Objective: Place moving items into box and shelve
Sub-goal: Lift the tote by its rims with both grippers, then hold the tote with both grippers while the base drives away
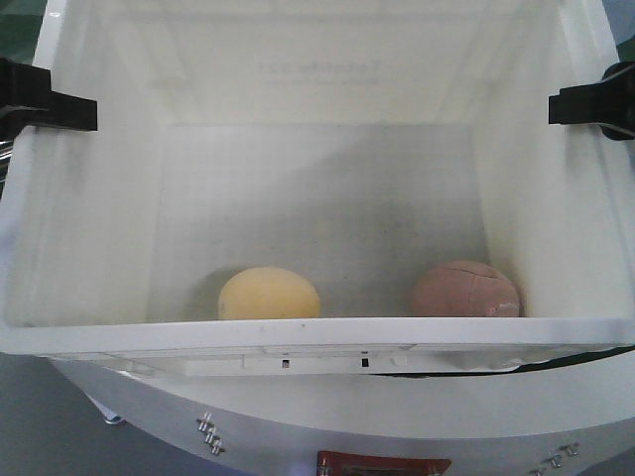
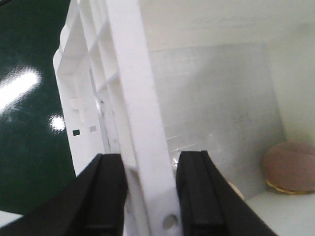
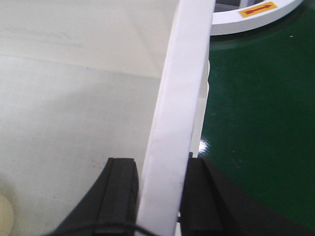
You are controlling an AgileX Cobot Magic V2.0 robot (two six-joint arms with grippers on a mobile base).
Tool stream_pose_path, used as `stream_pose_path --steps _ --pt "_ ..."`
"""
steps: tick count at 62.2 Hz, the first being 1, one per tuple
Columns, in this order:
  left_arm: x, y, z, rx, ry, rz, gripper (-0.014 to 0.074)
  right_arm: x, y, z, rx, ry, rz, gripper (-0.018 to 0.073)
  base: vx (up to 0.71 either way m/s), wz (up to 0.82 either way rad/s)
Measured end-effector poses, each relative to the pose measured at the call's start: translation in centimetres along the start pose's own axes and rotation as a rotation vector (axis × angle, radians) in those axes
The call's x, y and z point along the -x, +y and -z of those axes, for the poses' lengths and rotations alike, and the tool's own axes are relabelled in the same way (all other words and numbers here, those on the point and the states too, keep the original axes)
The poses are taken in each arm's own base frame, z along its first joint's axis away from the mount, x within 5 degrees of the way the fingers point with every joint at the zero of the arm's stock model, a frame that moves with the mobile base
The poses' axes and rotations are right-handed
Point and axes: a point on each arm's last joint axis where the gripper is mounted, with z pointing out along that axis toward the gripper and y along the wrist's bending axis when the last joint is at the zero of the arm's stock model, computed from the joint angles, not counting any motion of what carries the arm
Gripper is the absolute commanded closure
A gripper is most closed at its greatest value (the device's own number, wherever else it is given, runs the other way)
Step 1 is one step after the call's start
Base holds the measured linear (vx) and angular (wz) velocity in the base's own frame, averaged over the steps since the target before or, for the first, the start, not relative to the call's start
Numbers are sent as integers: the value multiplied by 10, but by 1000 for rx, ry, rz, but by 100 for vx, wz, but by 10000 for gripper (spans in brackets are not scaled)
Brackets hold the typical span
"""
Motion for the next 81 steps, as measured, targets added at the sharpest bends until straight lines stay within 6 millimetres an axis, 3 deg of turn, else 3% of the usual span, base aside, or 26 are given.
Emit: stream_pose_path --steps 41,81 --pt "0 0 0 -1 0 1 603 0 0 0 0 -1 0 565 -14 33" --pt "0 0 0 -1 4 1 603 0 0 0 0 0 0 565 -14 57"
